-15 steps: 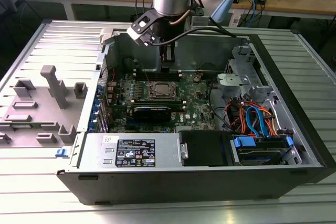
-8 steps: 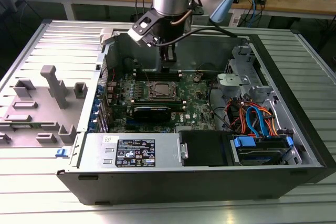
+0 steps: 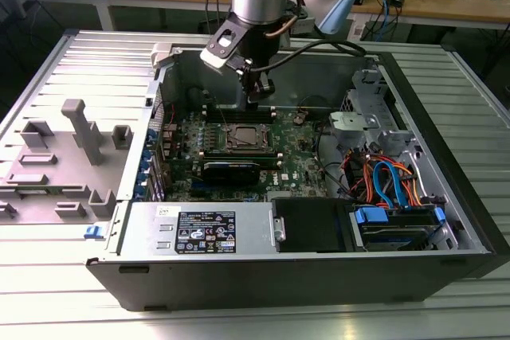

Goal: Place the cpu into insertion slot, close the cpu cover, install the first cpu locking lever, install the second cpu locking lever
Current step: 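Install the first cpu locking lever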

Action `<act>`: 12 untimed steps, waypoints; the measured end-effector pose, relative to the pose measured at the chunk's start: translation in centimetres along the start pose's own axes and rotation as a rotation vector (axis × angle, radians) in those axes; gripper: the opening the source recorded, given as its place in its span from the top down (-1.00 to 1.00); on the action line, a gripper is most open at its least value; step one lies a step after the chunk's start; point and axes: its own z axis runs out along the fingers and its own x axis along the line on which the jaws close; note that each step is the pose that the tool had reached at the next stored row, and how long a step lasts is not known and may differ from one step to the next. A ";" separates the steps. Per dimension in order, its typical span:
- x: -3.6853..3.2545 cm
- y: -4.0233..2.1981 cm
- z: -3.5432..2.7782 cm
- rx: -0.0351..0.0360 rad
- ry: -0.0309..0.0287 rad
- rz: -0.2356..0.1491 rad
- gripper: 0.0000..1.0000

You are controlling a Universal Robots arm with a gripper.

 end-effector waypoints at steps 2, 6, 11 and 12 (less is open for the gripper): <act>0.00 0.00 0.00 -0.0002 -0.0004 -0.040 0.79; 0.00 0.00 0.00 -0.0006 -0.0009 -0.098 0.79; 0.00 0.00 0.00 -0.0007 -0.0010 -0.110 0.79; 0.00 0.00 0.00 -0.0007 -0.0009 -0.110 0.79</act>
